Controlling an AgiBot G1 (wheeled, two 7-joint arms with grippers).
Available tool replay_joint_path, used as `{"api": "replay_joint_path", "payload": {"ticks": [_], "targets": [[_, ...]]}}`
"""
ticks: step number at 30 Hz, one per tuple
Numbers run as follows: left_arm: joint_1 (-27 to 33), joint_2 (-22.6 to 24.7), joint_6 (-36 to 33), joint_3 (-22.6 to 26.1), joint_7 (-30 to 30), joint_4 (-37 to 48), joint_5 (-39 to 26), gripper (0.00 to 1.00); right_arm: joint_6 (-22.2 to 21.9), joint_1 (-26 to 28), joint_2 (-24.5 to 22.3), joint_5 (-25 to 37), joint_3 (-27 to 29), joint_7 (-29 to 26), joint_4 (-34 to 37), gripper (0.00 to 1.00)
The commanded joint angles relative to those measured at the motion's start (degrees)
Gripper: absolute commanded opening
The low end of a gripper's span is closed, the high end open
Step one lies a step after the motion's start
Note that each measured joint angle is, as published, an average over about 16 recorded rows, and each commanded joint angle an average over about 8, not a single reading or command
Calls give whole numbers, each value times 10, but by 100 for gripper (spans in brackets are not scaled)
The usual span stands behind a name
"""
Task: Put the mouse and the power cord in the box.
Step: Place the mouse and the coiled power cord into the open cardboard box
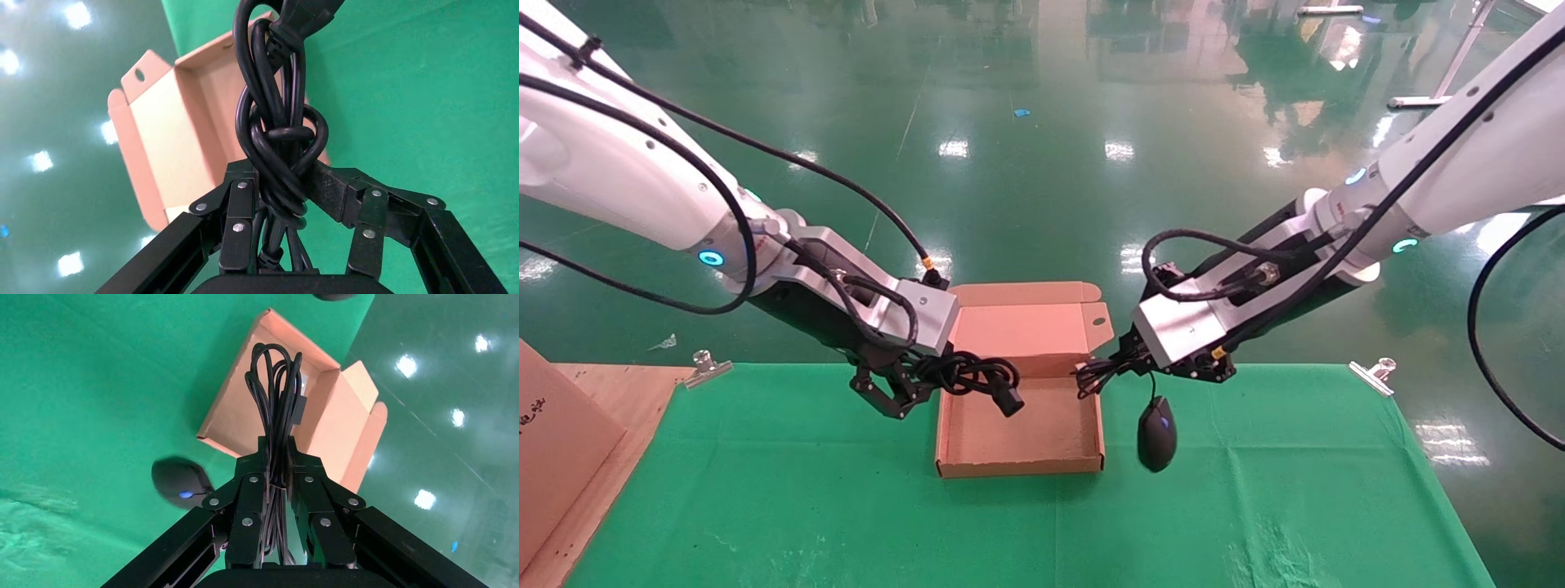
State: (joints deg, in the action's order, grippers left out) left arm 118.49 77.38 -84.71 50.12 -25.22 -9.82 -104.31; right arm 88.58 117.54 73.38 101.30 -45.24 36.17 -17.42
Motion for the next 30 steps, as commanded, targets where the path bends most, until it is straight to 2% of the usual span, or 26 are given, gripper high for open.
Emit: {"api": "replay_joint_path", "payload": {"ticks": [1, 11, 15, 21, 30], "targets": [[-2, 0, 11, 2, 1, -7, 0, 0, 2, -4, -2, 0, -1, -7, -13, 0], [-47, 2, 82, 10, -20, -30, 6, 0, 3, -19, -22, -15, 4, -48, -73, 0], [-87, 7, 161, 28, -27, -51, -9, 0, 3, -24, -33, -22, 7, -58, -89, 0], [-165, 12, 316, 67, 7, -111, -28, 0, 3, -38, -52, -32, 10, -66, -107, 0], [-245, 11, 434, 98, 50, -159, 31, 0, -3, -65, -80, -39, 10, -58, -114, 0]]}}
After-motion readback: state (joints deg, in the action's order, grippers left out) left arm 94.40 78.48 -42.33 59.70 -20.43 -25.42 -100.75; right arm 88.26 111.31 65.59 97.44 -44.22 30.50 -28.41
